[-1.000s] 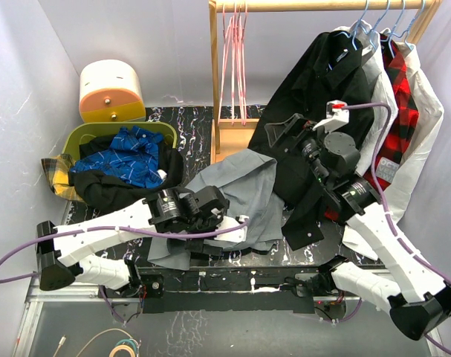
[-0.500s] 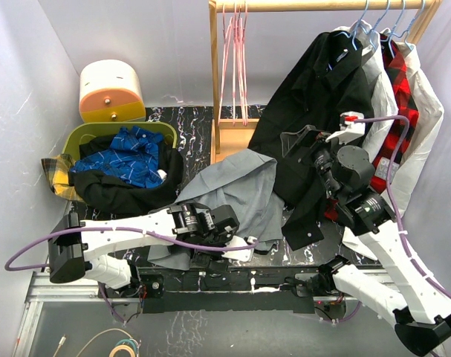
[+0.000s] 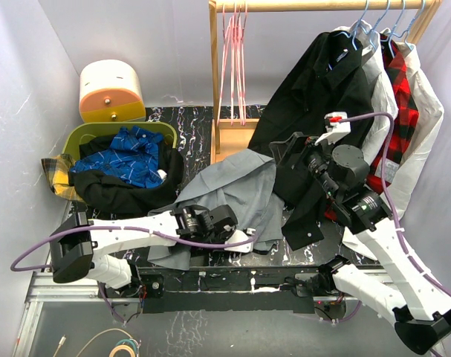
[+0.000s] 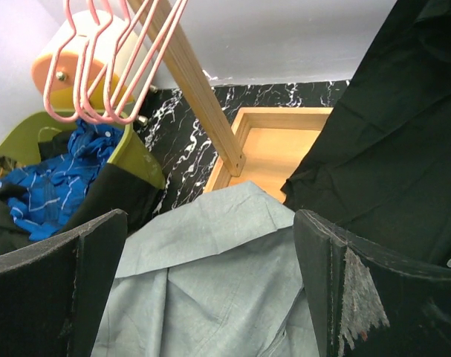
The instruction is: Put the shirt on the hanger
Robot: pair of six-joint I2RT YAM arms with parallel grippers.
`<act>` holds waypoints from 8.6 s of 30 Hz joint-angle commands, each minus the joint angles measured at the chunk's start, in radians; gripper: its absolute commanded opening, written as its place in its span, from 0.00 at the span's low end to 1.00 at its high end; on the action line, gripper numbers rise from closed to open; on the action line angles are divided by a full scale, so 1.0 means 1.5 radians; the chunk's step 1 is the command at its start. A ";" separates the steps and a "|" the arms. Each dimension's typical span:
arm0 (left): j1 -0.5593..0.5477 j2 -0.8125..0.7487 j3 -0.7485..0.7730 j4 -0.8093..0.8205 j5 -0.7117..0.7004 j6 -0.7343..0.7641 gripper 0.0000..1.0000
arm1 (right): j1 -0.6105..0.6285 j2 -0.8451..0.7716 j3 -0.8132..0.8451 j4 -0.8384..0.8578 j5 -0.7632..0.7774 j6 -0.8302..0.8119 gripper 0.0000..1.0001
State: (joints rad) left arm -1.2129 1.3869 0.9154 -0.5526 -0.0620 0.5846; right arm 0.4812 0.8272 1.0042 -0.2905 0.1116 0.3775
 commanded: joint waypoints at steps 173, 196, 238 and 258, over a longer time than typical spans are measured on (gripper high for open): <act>0.808 -0.315 0.474 -0.585 0.204 -0.061 0.97 | -0.021 0.407 0.487 0.057 -0.015 -0.003 0.53; 0.824 -0.329 0.428 -0.585 0.212 -0.052 0.94 | -0.006 0.437 0.462 0.075 -0.035 0.010 0.53; 0.824 -0.268 0.387 -0.586 0.309 0.027 0.91 | 0.070 0.494 0.502 0.072 0.220 -0.108 0.08; 0.468 -0.109 0.383 -0.537 0.297 -0.128 0.77 | 0.071 0.350 0.423 0.065 0.239 -0.089 0.08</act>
State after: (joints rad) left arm -0.3588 1.1946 1.4494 -1.3857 0.5022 0.4843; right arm 0.5873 1.4563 1.6867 -0.2451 0.4294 0.2131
